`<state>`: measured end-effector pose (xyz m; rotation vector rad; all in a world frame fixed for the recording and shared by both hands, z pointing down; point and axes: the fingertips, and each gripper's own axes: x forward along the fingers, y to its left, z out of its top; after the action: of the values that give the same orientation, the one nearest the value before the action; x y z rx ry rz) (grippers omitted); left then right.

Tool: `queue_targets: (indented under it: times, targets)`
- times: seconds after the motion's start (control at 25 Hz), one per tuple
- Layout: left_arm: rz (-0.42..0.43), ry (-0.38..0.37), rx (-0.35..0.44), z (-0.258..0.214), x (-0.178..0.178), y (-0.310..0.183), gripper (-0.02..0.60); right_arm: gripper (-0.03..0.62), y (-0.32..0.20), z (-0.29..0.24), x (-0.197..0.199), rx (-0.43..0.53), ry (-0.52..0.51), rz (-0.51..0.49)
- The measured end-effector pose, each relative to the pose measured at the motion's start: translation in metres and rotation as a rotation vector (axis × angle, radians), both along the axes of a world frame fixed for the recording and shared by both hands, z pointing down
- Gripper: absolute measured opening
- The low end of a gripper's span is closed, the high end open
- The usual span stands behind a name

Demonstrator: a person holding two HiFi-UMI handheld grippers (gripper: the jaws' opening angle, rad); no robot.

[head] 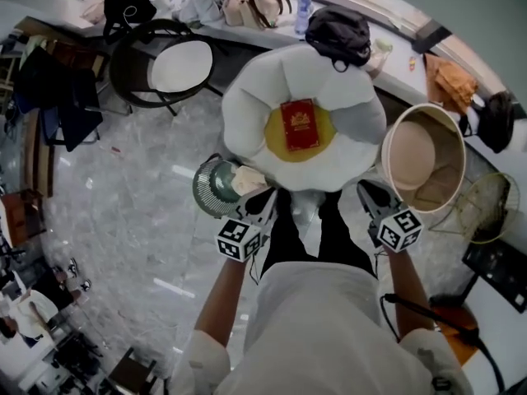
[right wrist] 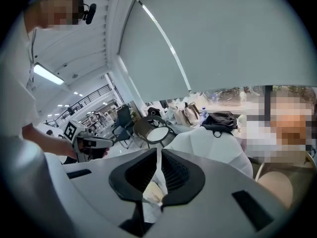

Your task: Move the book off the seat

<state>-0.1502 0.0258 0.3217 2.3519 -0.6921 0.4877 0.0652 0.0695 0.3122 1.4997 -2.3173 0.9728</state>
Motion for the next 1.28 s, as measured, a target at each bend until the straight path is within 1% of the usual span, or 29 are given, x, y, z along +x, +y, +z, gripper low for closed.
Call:
queue_targets:
  times: [0.32,0.52,0.64,0.88,0.92,1.0,1.04,1.12,1.28]
  targets:
    - [-0.151,-0.034,-0.021,0.060,0.033,-0.024,0.003,0.048,-0.039,0.068,0.033,-0.069,-0.019,-0.149]
    - [-0.208,-0.048,-0.054,0.109,0.047,-0.036,0.003,0.048,-0.058,0.120,0.039,-0.118,-0.034,-0.212]
    - [-0.212,-0.064,-0.068,0.140,0.053,-0.047,0.004,0.048,-0.072,0.151,0.037,-0.138,-0.049,-0.237]
    - [-0.205,-0.071,-0.097,0.220,0.065,-0.062,0.006,0.049,-0.093,0.231,0.036,-0.181,-0.065,-0.239]
    - [-0.202,-0.074,-0.105,0.233,0.067,-0.063,0.011,0.049,-0.095,0.246,0.035,-0.192,-0.067,-0.240]
    - [-0.194,-0.083,-0.118,0.263,0.071,-0.066,0.048,0.057,-0.097,0.275,0.033,-0.213,-0.072,-0.239]
    - [-0.189,-0.087,-0.124,0.278,0.073,-0.068,0.056,0.063,-0.099,0.289,0.032,-0.222,-0.074,-0.238]
    - [-0.180,-0.093,-0.138,0.306,0.076,-0.073,0.064,0.080,-0.102,0.316,0.029,-0.237,-0.075,-0.238]
    - [-0.165,-0.110,-0.170,0.361,0.081,-0.080,0.075,0.094,-0.105,0.369,0.025,-0.268,-0.072,-0.242]
